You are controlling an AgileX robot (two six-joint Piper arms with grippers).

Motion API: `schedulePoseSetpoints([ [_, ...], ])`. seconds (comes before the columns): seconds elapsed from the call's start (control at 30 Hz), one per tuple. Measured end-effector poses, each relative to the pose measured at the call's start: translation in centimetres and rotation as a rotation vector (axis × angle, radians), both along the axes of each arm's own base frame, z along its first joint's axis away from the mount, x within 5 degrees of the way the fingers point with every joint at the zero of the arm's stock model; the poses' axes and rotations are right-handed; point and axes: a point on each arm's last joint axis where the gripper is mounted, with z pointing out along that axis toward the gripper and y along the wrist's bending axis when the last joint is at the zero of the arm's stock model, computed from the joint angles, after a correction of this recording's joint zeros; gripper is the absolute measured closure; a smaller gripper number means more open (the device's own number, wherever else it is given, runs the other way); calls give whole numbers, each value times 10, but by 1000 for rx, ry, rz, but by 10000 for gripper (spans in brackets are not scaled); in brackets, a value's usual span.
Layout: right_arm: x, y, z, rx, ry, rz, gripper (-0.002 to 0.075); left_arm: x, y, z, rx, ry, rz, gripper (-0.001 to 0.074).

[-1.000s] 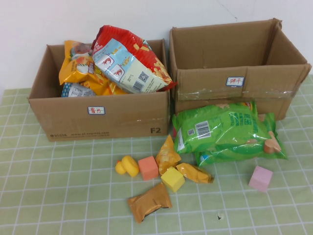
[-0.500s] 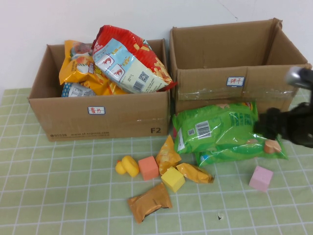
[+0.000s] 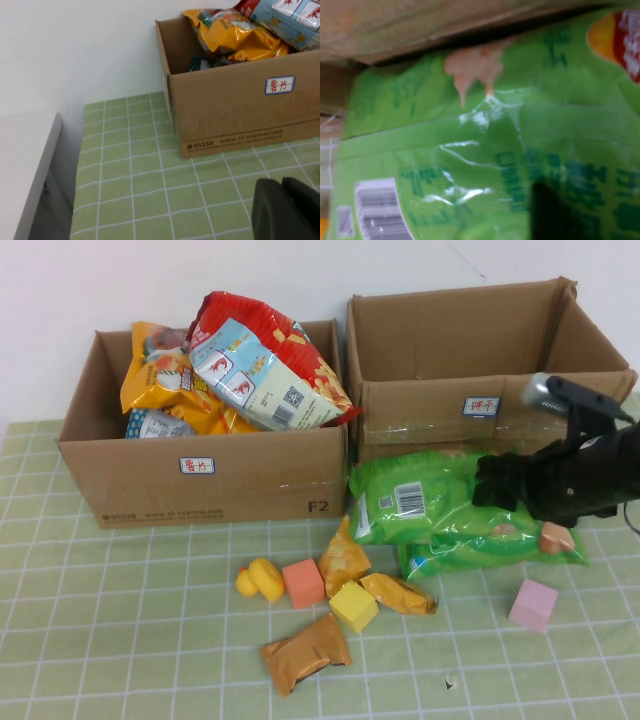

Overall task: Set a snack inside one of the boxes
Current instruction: Pick up the potato chip, then place the potato chip in the potato chip box

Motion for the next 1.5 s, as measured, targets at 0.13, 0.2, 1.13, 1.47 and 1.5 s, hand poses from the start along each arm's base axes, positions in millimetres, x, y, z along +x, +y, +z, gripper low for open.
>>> schedulePoseSetpoints([
  [0.13,0,1,-3,16,17,-6,519,0,0,-1,6,2,-1,736],
  [0.2,0,2,-1,26,20,-4,629,0,0,-2,7,4,-1,736],
  [1.13,-4,168,216,523,-844,516,718,0,0,-2,9,-5,-1,737],
  [1.47,73,232,143,518,-878,481,718,1,0,-2,5,-12,0,737],
  [1.5,79,234,134,518,-871,470,718,1,0,-2,5,-12,0,737],
])
